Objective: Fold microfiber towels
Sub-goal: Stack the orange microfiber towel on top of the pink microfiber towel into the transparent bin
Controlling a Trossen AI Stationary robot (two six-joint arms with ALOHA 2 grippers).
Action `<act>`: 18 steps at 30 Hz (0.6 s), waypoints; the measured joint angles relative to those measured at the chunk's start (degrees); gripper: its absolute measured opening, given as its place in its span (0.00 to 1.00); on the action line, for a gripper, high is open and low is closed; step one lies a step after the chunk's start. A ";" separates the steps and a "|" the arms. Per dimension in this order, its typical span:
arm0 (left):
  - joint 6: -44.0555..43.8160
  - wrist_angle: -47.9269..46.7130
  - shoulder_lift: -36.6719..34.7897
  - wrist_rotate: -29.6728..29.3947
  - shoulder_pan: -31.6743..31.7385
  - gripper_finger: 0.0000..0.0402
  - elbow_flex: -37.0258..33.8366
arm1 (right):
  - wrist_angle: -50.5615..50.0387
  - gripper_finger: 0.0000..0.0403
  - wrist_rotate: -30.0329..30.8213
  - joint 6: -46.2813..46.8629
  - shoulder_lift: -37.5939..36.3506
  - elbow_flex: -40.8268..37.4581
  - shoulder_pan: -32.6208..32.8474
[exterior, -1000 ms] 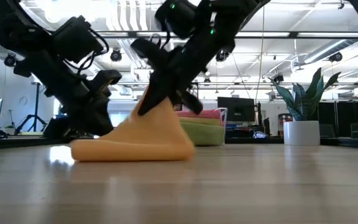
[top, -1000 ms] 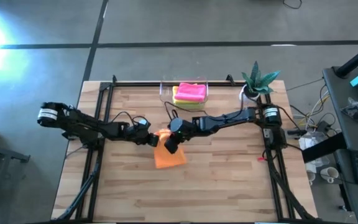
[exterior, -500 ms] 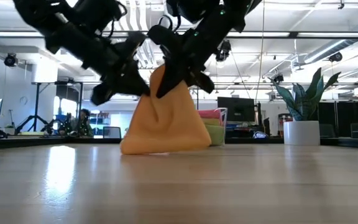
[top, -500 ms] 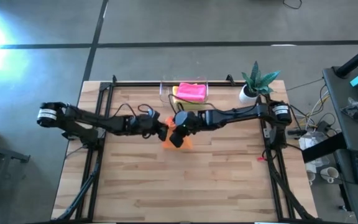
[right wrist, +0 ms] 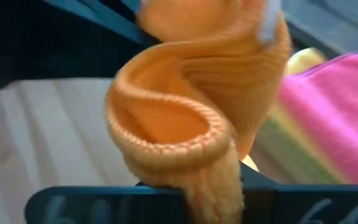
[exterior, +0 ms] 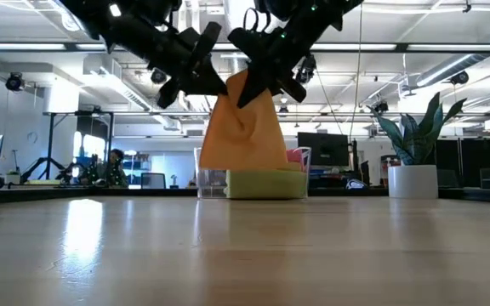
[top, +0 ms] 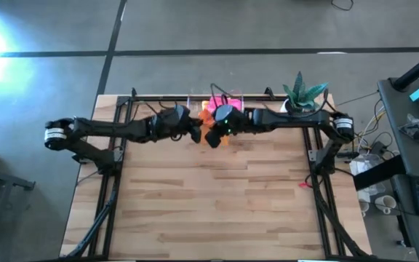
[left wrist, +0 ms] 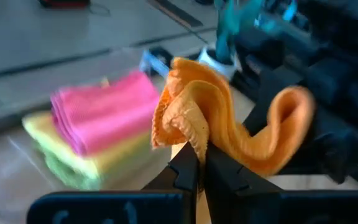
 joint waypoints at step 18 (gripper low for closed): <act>15.75 -1.58 16.23 -1.27 9.46 0.00 15.98 | -0.07 0.02 -0.79 -3.59 -0.68 0.00 -17.57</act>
